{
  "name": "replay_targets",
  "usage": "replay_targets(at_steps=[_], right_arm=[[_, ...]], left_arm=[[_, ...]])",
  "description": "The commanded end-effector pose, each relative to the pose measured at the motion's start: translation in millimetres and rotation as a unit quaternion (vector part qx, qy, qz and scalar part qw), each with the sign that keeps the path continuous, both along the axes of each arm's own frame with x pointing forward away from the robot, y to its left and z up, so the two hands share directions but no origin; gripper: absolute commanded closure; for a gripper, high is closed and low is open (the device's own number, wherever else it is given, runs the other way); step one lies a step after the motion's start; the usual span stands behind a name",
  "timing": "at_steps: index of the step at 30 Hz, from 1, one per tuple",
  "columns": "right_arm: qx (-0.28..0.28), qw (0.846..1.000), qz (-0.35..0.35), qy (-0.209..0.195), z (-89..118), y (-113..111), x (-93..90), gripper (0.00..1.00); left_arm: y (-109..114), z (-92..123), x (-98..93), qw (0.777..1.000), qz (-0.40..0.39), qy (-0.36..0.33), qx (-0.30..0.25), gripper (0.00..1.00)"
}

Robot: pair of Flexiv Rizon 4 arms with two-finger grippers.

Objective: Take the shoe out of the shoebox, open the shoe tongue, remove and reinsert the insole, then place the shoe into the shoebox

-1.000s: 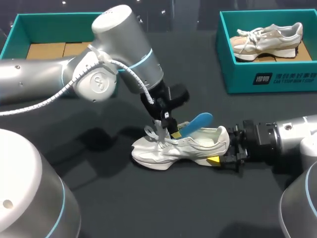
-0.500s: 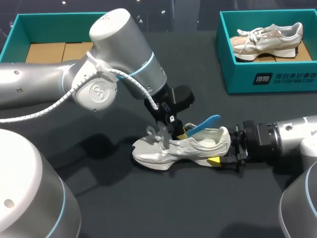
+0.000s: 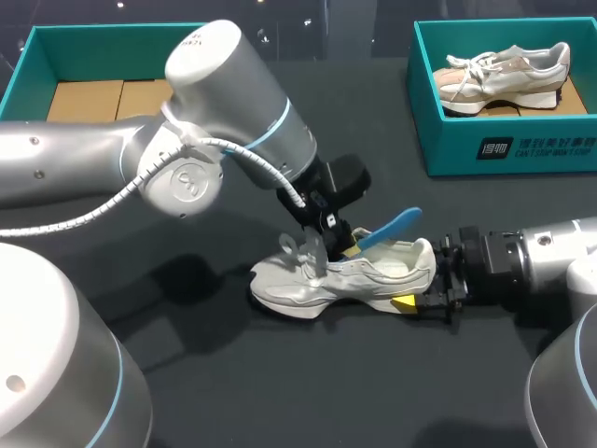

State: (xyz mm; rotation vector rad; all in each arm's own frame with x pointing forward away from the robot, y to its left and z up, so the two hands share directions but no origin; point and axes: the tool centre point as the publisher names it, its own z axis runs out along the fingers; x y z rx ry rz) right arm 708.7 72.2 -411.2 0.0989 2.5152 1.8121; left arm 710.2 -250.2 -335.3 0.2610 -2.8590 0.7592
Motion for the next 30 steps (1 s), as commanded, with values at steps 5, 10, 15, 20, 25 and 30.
replay_targets(at_steps=[5, 10, 15, 20, 25, 30], right_arm=[[-0.002, 1.000, 0.000, -0.001, 0.3, 1.7, -2.1, 1.00], [-0.002, 1.000, 0.000, -0.001, 0.3, 1.7, -2.1, 1.00], [-0.002, 1.000, 0.000, -0.001, 0.3, 1.7, -2.1, 1.00], [-0.002, 1.000, 0.000, -0.001, 0.3, 1.7, -2.1, 1.00], [-0.002, 1.000, 0.000, -0.001, 0.3, 1.7, -2.1, 1.00], [-0.002, 1.000, 0.000, -0.001, 0.3, 1.7, -2.1, 1.00]], left_arm=[[-2.6, -1.3, 0.2, 1.000, 0.001, 0.002, -0.003, 0.66], [-1.5, 4.2, -1.9, 1.000, 0.001, -0.001, -0.017, 0.62], [-8.3, 6.2, -2.7, 1.000, 0.002, -0.004, -0.023, 0.57], [-15.0, 6.7, -8.1, 1.000, -0.005, -0.011, -0.027, 0.57], [-23.9, 10.7, -15.0, 0.998, -0.017, -0.042, -0.037, 0.56], [-29.5, 8.4, -21.2, 0.997, -0.021, -0.070, -0.038, 0.56]])
